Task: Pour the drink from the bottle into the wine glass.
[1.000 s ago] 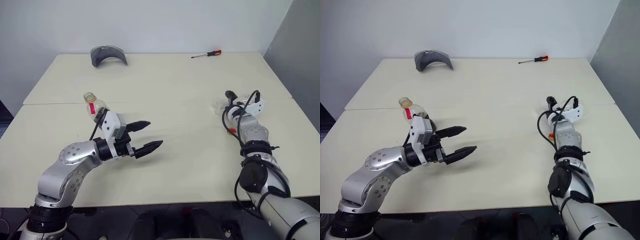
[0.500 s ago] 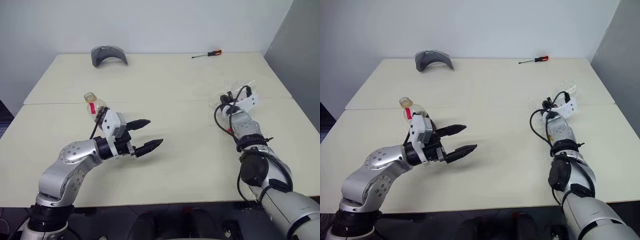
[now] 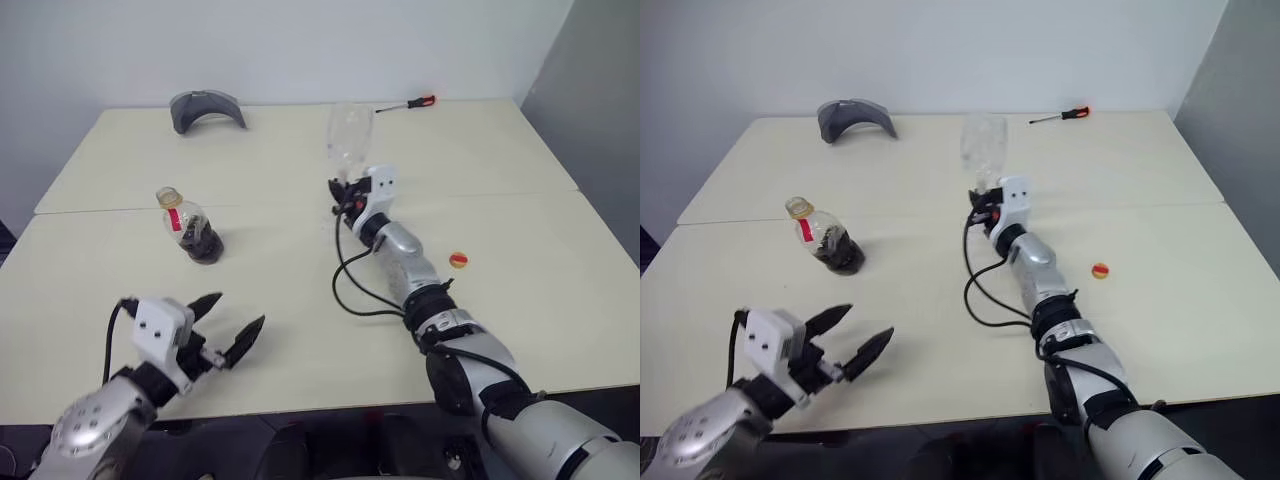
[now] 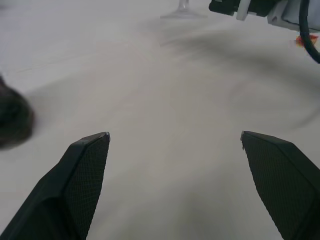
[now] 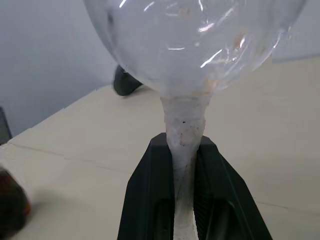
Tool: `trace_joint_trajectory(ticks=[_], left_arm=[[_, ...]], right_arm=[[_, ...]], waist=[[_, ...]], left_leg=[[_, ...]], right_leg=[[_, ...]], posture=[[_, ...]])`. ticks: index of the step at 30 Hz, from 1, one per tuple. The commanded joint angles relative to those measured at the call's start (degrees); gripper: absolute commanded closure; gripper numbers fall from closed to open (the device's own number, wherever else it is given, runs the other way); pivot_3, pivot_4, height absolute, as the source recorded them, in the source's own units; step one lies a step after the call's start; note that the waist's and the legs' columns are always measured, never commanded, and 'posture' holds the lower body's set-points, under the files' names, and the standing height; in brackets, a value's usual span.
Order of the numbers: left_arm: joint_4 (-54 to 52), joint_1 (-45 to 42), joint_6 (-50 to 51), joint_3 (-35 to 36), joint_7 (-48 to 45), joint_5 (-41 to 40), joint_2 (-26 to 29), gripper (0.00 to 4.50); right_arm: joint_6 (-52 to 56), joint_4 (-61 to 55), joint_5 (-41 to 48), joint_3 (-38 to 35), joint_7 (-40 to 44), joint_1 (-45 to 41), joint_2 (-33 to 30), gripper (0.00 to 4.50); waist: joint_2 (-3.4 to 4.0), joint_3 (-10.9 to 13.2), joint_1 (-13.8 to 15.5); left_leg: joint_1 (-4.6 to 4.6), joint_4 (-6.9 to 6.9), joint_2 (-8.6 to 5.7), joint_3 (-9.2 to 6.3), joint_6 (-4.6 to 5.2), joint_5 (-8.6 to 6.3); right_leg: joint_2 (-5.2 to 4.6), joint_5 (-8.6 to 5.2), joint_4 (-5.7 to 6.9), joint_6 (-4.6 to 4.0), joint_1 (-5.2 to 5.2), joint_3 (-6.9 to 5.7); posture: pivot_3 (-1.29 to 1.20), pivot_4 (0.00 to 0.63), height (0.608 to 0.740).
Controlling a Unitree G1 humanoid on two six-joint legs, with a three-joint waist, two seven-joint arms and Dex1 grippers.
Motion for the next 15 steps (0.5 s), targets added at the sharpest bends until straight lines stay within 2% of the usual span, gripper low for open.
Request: trace_joint_trajectory(ticks=[1, 6, 15], left_arm=[[-5.51, 2.84, -0.94, 1.49, 2.47, -0.17, -1.85, 0.00], [-6.85, 4.03, -2.28, 1.58, 4.62, 1.65, -3.33, 0.00], [-5.86, 1.11, -2.29, 1.37, 5.70, 1.76, -2.77, 0.00]], right_arm=[[-7.36, 2.67, -2.57, 0.56, -1.58, -0.33, 1.12, 4.32], [-11.27, 7.90, -6.53, 2.13, -6.62, 1.72, 3.03, 4.32], [-15.03, 7.66, -11.31, 5.64, -7.39, 7.20, 2.81, 4.32]], waist=[[-0.02, 0.00, 0.86], [-0.06, -0.03, 0.95], [-0.14, -0.08, 0.72]], left_leg=[[0.02, 0.02, -0.01, -0.02, 0.01, 0.00], [0.04, 0.03, -0.01, -0.06, 0.00, 0.02], [0.11, -0.01, 0.00, 0.05, -0.08, 0.06]], right_leg=[[0.00, 0.00, 0.05, 0.00, 0.00, -0.02], [0.02, -0.01, 0.15, -0.02, 0.01, -0.07], [0.03, -0.02, 0.15, -0.04, 0.00, 0.04]], posture=[[0.00, 0.150, 0.740], [0.00, 0.150, 0.740], [0.00, 0.150, 0.740]])
